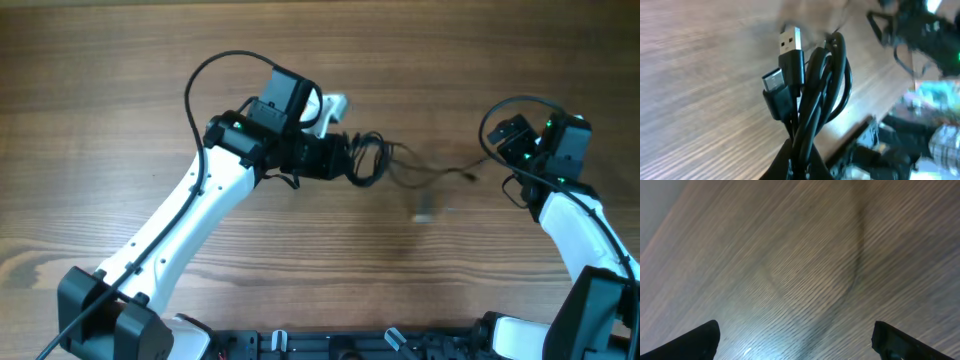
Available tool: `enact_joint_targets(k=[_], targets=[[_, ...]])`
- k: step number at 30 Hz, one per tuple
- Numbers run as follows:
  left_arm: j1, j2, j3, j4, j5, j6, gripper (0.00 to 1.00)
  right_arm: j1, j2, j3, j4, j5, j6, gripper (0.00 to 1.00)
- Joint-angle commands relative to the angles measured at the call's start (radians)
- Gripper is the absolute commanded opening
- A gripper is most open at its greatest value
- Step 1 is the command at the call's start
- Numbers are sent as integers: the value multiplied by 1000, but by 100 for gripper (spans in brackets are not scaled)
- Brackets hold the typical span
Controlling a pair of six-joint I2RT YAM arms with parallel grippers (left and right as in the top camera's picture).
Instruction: Untangle cables
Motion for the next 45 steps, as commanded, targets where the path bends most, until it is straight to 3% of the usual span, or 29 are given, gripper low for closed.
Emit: enact_joint_targets(k=[1, 5, 6, 9, 12, 16, 19, 20, 21, 24, 27, 31, 35, 40, 45], targets=[[21, -24, 4, 64, -53, -87, 4, 3, 13, -2, 12, -188, -22, 100], [19, -24, 4, 104, -53, -89, 4, 3, 13, -2, 92, -715, -341, 99], [19, -24, 4, 102, -53, -88, 4, 3, 13, -2, 125, -929, -458, 99], [19, -24, 4, 87, -53, -23, 4, 3, 13, -2, 197, -1309, -612, 99], [19, -24, 4, 56, -44, 32, 4, 5, 13, -2, 198, -1352, -644, 99], [19, -24, 4, 54, 127, 166, 4, 57, 13, -2, 198, -1447, -710, 99], [19, -24, 4, 54, 196, 220, 4, 121, 15, -2, 199, -1396, -727, 91], [19, -24, 4, 54, 195, 219, 4, 140, 15, -2, 198, -1336, -712, 82], [19, -24, 4, 54, 195, 219, 4, 146, 15, -2, 198, -1295, -674, 83], [19, -24, 4, 60, 166, 201, 4, 145, 15, -2, 227, -1250, -381, 100], [19, -24, 4, 108, -46, -50, 4, 135, 15, -2, 213, -1105, 14, 100], [13, -24, 4, 213, -214, -389, 4, 185, 15, -2, 90, -1038, 298, 100], [-51, -24, 4, 337, -222, -512, 4, 308, 15, -2, 41, -867, 487, 99], [-115, -24, 4, 299, -305, -535, 4, 332, 15, -2, 163, -821, 636, 100], [-120, -24, 4, 271, -392, -605, 4, 332, 15, -2, 190, -821, 668, 100]])
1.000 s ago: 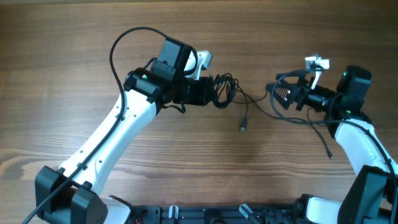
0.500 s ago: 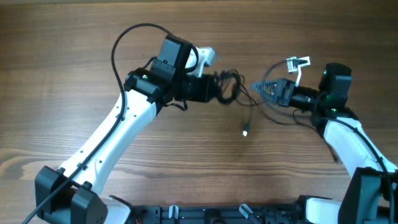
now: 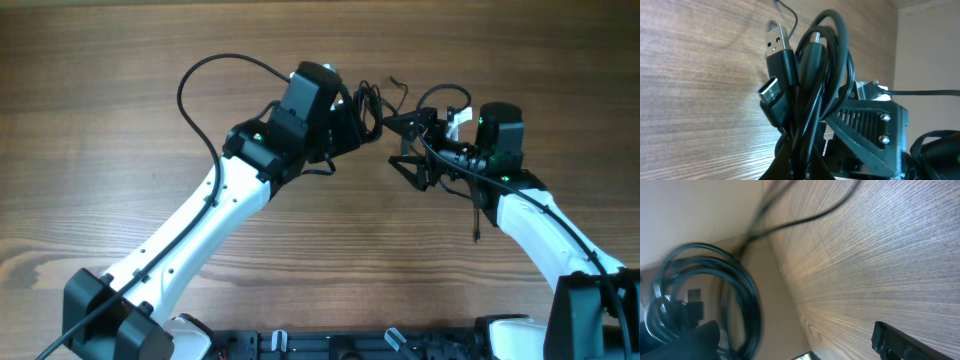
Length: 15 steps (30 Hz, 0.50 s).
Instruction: Untangle cables
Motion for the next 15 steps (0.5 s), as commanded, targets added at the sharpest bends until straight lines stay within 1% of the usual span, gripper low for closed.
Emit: enact_joint_targets(k=[1, 4, 5, 7, 11, 12, 13, 14, 15], targets=[[-10, -16, 5, 1, -69, -51, 4, 3, 10, 7, 5, 16, 50, 100], [-10, -16, 5, 1, -68, -59, 4, 3, 10, 7, 12, 22, 50, 99], [-11, -16, 5, 1, -68, -87, 4, 5, 10, 7, 18, 22, 50, 96], [-12, -14, 5, 5, -68, -135, 4, 18, 10, 7, 35, 35, 51, 86], [-44, -14, 5, 26, -68, -137, 4, 75, 10, 7, 79, 81, 55, 68], [-52, -14, 5, 27, -68, -137, 4, 84, 10, 7, 84, 90, 55, 63], [-61, -14, 5, 27, -68, -137, 4, 94, 10, 7, 87, 109, 55, 50], [-65, -14, 5, 26, -68, -137, 4, 95, 10, 7, 87, 119, 55, 40], [-67, -14, 5, 21, -68, -137, 4, 94, 10, 7, 87, 127, 51, 26]])
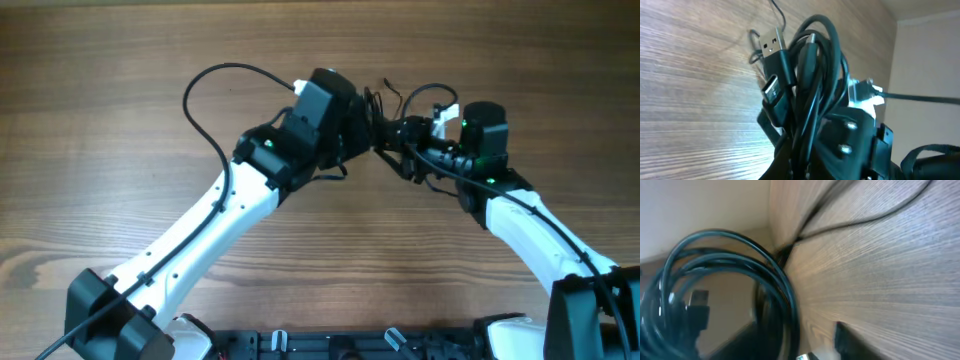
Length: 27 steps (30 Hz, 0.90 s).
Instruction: Untangle cables
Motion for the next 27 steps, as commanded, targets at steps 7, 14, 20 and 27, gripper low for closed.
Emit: enact_joint_targets(k=[7, 14, 20, 27], targets=[[104, -49, 6, -83, 49, 191, 38, 5, 10, 7, -24, 138, -590, 5], [299, -98, 6, -129, 334, 619, 57, 6, 10, 7, -153, -73, -1280, 4], [216, -70, 6, -307, 336, 919, 56, 5, 10, 7, -154, -166, -1369, 4], [146, -19, 5, -332, 336, 937, 63, 5, 10, 7, -154, -167, -1332, 4]])
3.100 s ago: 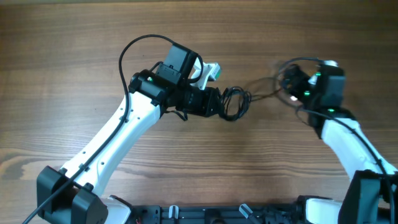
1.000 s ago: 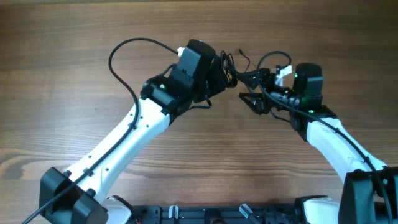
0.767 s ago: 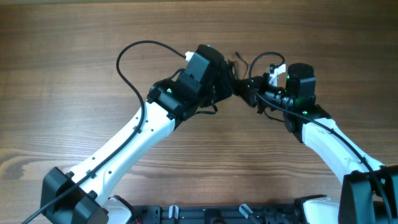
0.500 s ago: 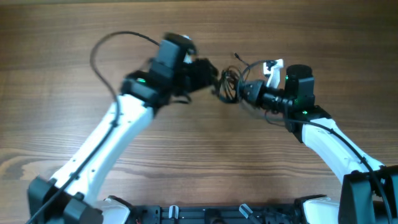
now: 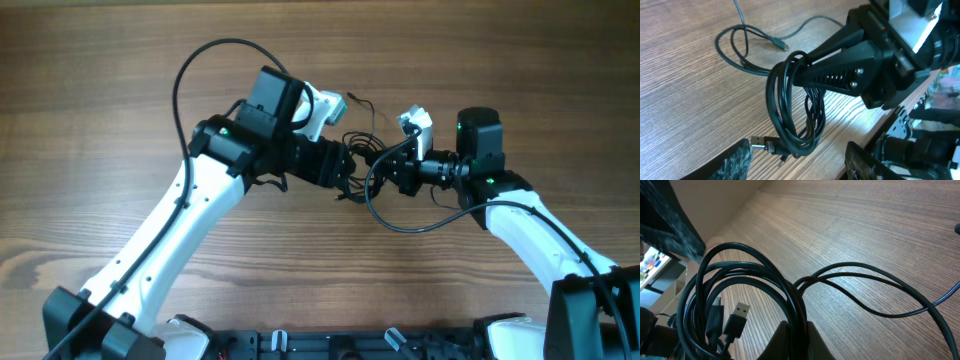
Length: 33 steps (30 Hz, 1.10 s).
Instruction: Untangle cables
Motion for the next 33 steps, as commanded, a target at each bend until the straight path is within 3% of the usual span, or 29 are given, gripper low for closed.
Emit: enact_joint_targets(k=[1, 5, 6, 7, 8, 9, 14, 17, 19, 24, 30, 33], targets=[[-35, 56, 4, -1, 16, 44, 63, 3, 10, 7, 3, -45, 11, 4], [-41, 117, 4, 0, 16, 43, 61, 3, 10, 7, 4, -91, 20, 4], [-41, 134, 4, 1, 16, 39, 56, 3, 10, 7, 7, -105, 21, 4], [-41, 147, 4, 1, 16, 35, 44, 3, 10, 7, 8, -109, 21, 4], [-41, 155, 4, 0, 16, 35, 21, 3, 10, 7, 7, -109, 21, 4], [-41, 158, 4, 0, 16, 35, 6, 3, 10, 7, 7, -108, 22, 4], [-31, 158, 5, 0, 15, 30, 4, -18, 10, 7, 8, -100, 103, 11], [-4, 158, 5, 0, -69, -84, 4, -85, 10, 7, -6, -37, 212, 11], [20, 158, 5, 1, -147, -188, 4, -132, 10, 7, -16, -40, 245, 5], [62, 158, 5, 23, -168, -333, 4, -218, 10, 7, -69, -39, 263, 4], [63, 158, 5, 49, -168, -357, 4, -220, 10, 7, -77, -14, 267, 14], [63, 158, 5, 49, -168, -357, 4, -220, 10, 7, -99, 139, 374, 13]])
